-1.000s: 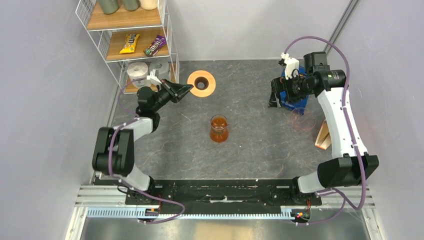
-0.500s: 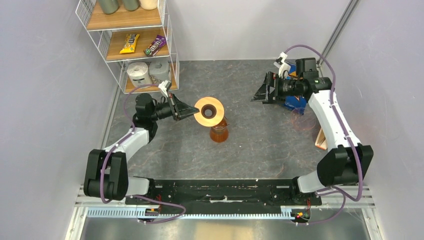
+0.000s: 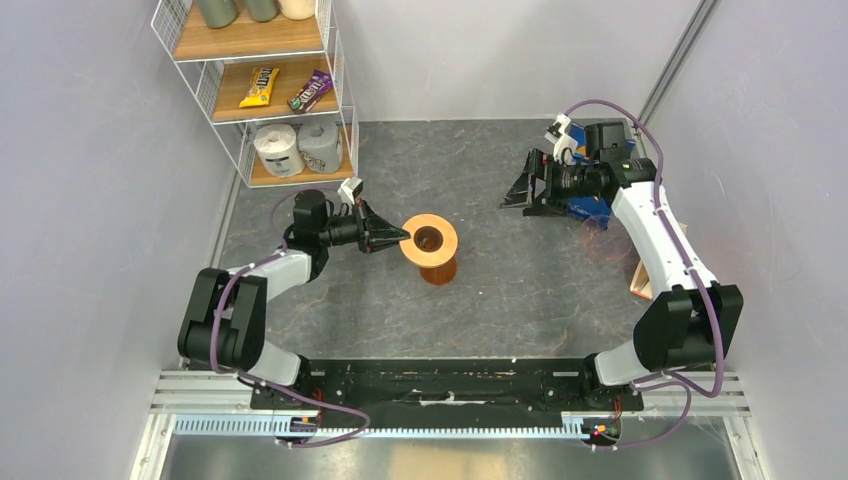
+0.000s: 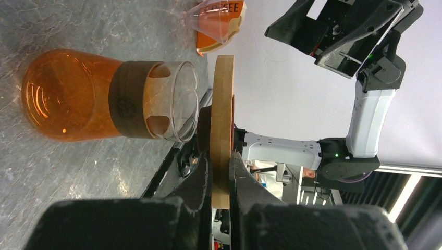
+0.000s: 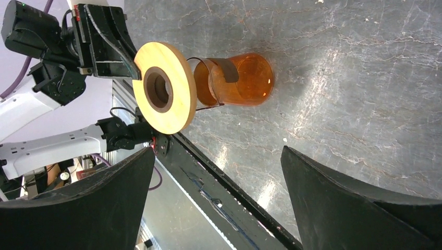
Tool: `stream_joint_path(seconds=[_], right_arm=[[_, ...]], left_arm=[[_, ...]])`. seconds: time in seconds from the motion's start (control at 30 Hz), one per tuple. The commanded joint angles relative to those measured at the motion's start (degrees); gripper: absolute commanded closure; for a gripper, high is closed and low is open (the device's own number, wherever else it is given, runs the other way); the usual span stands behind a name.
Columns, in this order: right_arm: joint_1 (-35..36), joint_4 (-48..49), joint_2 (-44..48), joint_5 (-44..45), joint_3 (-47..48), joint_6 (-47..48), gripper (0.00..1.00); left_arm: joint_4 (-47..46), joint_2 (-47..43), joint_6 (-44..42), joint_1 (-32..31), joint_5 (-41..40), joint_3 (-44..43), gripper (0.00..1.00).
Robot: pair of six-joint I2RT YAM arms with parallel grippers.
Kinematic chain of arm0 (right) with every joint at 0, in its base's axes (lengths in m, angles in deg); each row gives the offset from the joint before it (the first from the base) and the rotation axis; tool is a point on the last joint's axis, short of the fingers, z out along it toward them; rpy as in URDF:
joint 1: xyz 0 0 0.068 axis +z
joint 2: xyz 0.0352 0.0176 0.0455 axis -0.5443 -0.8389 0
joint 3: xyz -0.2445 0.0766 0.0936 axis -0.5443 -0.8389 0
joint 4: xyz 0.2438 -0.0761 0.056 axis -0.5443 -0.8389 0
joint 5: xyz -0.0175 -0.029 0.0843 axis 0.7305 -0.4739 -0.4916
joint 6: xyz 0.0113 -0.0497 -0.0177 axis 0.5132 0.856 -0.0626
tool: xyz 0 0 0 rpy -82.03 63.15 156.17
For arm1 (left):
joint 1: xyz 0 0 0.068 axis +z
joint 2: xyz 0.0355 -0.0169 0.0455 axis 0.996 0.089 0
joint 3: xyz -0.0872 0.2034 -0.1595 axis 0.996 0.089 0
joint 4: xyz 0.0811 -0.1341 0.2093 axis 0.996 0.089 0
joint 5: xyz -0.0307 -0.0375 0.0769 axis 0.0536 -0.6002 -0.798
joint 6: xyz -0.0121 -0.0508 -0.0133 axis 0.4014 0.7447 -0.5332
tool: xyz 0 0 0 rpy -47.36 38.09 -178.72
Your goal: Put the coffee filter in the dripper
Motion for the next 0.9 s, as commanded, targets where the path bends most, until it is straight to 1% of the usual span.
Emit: stream_joint_path(seconds=[0.0, 0.17, 0.3, 0.87], right_arm=[[0.17, 0.76, 1.90, -2.15, -0.62, 1.35, 0.01], [0.21, 0.19, 2.73, -3.47, -0.90, 2.84, 0.01], [0.17, 0.14, 2.68, -3.76, -0.61, 3.04, 0.01], [0.21, -0.34, 2.55, -3.94, 0.76, 3.63, 0.01]], left_arm=[[-10.06, 2.64, 5.31, -1.08, 1.31, -2.86, 0.98], [-14.81, 6.09, 7.40, -1.59, 1.90, -4.51, 0.98], [-16.26, 8.15, 7.76, -2.23, 2.18, -5.06, 0.98], [-15.13, 11.78, 5.77, -2.77, 2.78, -4.75, 0.98]])
